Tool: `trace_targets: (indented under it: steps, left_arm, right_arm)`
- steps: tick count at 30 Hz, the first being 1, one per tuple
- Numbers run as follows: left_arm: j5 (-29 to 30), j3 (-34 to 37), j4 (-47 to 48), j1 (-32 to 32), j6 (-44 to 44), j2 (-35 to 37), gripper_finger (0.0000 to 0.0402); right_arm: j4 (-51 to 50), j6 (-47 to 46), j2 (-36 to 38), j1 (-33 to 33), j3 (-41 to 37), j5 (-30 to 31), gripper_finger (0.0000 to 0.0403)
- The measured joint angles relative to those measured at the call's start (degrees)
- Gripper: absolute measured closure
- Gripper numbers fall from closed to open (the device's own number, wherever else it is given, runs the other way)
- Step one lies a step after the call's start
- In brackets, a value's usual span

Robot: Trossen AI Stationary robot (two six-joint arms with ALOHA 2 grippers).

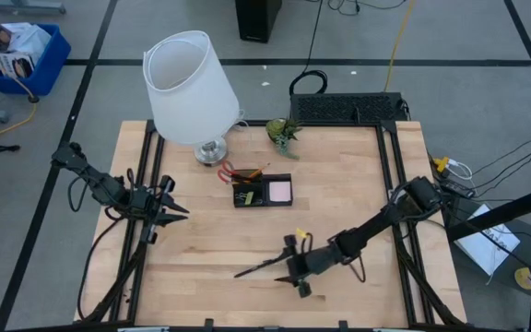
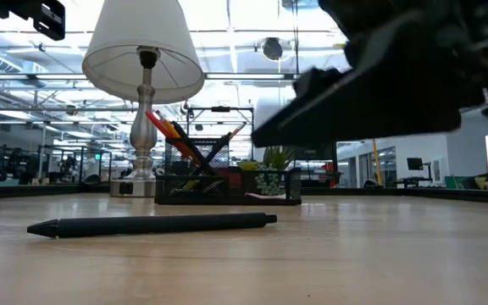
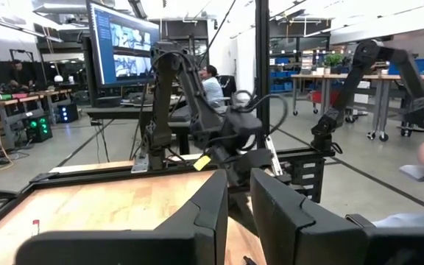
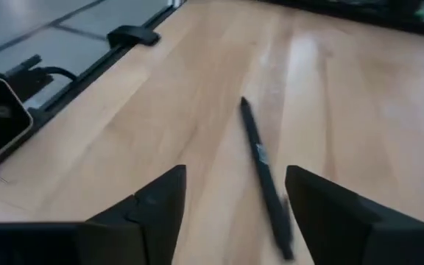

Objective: Pick and place office supplies into organizer
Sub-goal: Put the black pen into the black desk organizer

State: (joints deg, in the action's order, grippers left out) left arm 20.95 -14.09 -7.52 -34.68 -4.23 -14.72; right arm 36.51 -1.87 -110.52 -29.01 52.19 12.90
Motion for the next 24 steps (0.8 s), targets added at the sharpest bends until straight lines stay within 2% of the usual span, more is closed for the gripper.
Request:
trace_targets:
  steps: [3,7,14,19,24]
  left_arm:
    - [0.0,0.0,0.0,0.0,0.0,0.0,0.0334]
    - [0.0,0.0,0.0,0.0,0.0,0.0,0.0334]
    - [0.0,0.0,0.0,0.0,0.0,0.0,0.0334]
    - [0.0,0.0,0.0,0.0,0.0,0.0,0.0334]
    - [0.0,0.0,0.0,0.0,0.0,0.0,0.0334]
  right_arm:
    - [6.6,0.6,0.2,0.9,-5.1,2.0,0.0170]
    - [11.0,0.5,0.0,3.2,-9.5,0.3,0.0175]
    - [12.0,-0.7,-0.3,6.6,-10.5,-6.7,0.0187]
    - [11.3,-0.5,-0.3,7.1,-10.5,-7.6,0.0186]
    - [15.2,-1.6,-1.7,7.0,-10.4,-10.3,0.0192]
